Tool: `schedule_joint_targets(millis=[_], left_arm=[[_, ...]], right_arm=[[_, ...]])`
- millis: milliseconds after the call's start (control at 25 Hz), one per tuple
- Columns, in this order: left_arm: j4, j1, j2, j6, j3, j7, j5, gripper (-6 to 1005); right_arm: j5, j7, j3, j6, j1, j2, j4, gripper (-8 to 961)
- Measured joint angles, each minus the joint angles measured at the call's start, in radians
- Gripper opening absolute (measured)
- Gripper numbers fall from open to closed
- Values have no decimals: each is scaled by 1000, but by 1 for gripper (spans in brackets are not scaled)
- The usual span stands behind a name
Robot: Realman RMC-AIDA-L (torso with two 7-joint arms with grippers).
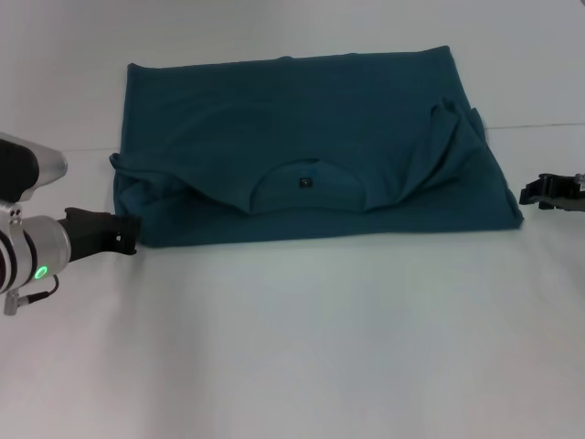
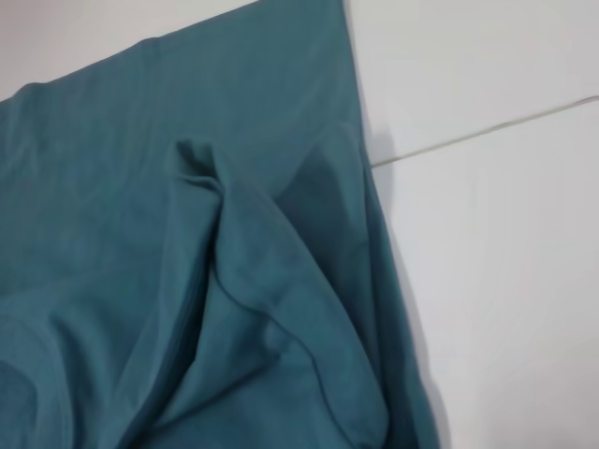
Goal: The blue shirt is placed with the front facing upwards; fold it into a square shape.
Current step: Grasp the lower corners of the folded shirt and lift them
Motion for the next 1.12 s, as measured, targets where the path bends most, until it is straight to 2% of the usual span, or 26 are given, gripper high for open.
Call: schedule_joint_targets(millis=[80,360,520,640,800,1120], left_arm=[[1,-2,0,2,0,0,0,25],[2,-5,1,9,-4,-1,-1,26],[2,-5,0,9,-3,1,-2,25],[2,-5,0,9,-2,1,-3,25],[2,-5,0,9,0,1,-3,26],[2,-3,0,9,2,3,-5,26]], right_arm=[[0,1,0,7,0,0,3,282],[-1,0,-12,38,16,0,41,418],[0,-2,-13,56,17,9,48,496],[3,-2,-13,57,20,10,55,734],[3,-4,-14,75,34,11,87,881],[4,-5,-14,94,44,12,111,880]])
